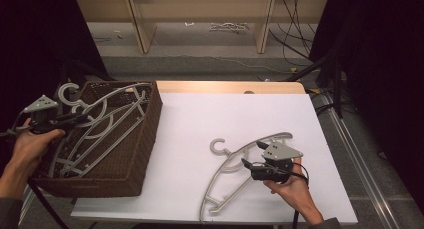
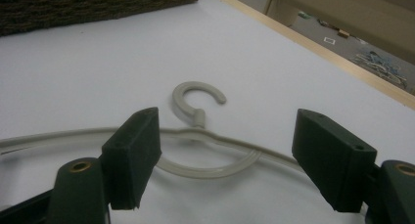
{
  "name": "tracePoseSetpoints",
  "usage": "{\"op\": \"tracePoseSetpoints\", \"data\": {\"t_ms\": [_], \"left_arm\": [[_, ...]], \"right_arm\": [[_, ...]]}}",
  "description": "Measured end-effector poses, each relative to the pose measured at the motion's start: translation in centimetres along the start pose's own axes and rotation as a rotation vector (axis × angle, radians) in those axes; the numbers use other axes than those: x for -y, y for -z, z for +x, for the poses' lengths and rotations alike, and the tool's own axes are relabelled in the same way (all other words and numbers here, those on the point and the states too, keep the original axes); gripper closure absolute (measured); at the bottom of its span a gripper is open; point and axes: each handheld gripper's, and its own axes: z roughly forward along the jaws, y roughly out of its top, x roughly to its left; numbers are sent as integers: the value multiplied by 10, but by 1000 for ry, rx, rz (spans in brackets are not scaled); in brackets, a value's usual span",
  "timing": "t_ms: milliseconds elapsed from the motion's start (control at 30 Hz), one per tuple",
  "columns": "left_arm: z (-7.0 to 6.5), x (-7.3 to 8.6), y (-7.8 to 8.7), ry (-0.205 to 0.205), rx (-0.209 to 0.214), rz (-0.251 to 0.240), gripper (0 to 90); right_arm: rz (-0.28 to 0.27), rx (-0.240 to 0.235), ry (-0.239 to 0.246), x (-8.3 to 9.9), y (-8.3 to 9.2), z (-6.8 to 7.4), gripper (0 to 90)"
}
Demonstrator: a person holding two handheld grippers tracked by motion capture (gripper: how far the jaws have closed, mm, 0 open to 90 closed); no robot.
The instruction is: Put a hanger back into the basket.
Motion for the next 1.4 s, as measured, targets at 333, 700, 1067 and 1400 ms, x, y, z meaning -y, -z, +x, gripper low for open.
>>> {"op": "tracePoseSetpoints", "data": {"t_ms": [333, 700, 1067, 1400], "left_arm": [[-8, 6, -25, -42, 9, 131, 795], [-13, 22, -46, -41, -62, 254, 765], [-7, 14, -29, 85, -235, 180, 580], [-39, -8, -1, 81, -167, 85, 414]], "right_arm": [[7, -5, -2, 0, 0, -1, 273], [11, -6, -1, 1, -1, -1, 272], [12, -8, -4, 1, -1, -1, 272], [-3, 0, -4, 0, -1, -1, 272]]}}
